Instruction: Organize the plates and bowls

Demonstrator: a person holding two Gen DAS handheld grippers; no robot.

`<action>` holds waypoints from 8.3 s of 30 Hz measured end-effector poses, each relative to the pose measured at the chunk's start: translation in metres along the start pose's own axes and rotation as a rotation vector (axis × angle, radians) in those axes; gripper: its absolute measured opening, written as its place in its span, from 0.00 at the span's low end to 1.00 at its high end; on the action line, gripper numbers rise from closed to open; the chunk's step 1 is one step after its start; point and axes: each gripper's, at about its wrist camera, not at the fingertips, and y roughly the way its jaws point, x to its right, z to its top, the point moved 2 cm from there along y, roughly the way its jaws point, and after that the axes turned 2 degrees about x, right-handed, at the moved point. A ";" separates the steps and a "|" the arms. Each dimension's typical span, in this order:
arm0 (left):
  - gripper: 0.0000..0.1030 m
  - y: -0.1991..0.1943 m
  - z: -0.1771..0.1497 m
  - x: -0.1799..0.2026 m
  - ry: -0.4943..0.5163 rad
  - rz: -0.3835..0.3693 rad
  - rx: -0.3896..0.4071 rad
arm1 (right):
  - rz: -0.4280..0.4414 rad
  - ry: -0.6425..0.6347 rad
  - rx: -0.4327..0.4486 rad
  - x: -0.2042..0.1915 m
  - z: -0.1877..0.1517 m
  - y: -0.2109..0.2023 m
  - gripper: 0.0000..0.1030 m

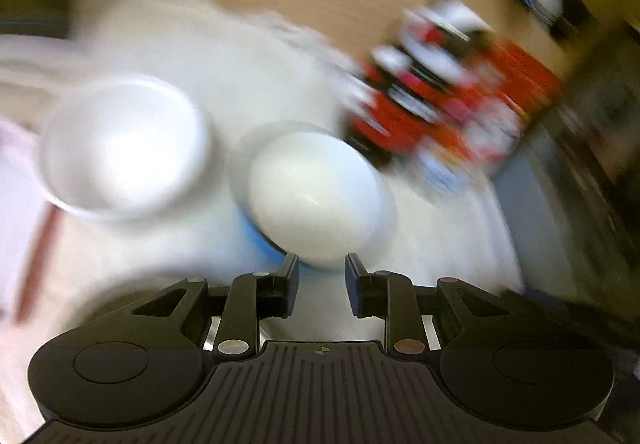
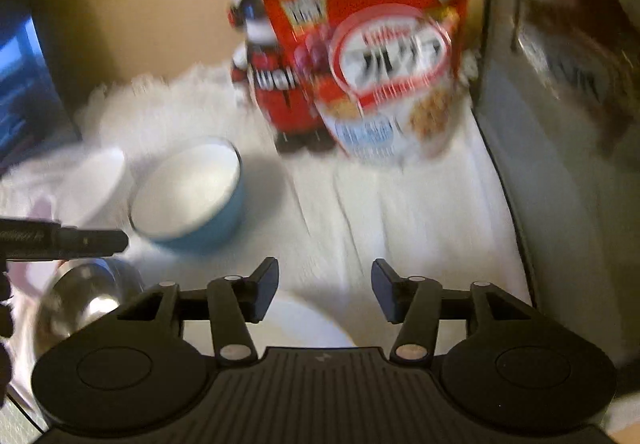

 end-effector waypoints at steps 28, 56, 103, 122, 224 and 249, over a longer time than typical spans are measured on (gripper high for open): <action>0.28 0.084 0.046 -0.032 -0.080 0.072 -0.101 | 0.202 0.075 -0.335 -0.077 0.030 0.176 0.35; 0.29 0.133 0.027 0.019 0.122 0.053 -0.208 | 0.178 0.170 -0.335 -0.022 0.029 0.162 0.36; 0.29 0.018 -0.023 0.104 0.296 -0.125 -0.288 | 0.154 0.124 -0.181 -0.004 0.023 -0.007 0.39; 0.24 0.019 -0.078 0.093 0.373 -0.079 -0.317 | 0.086 0.198 -0.296 0.016 -0.056 0.008 0.41; 0.22 0.029 0.080 -0.166 0.039 0.115 -0.073 | 0.181 -0.039 -0.368 -0.240 0.042 0.185 0.19; 0.22 -0.037 -0.014 0.099 0.388 -0.153 -0.127 | -0.025 0.124 -0.113 -0.034 -0.001 -0.051 0.22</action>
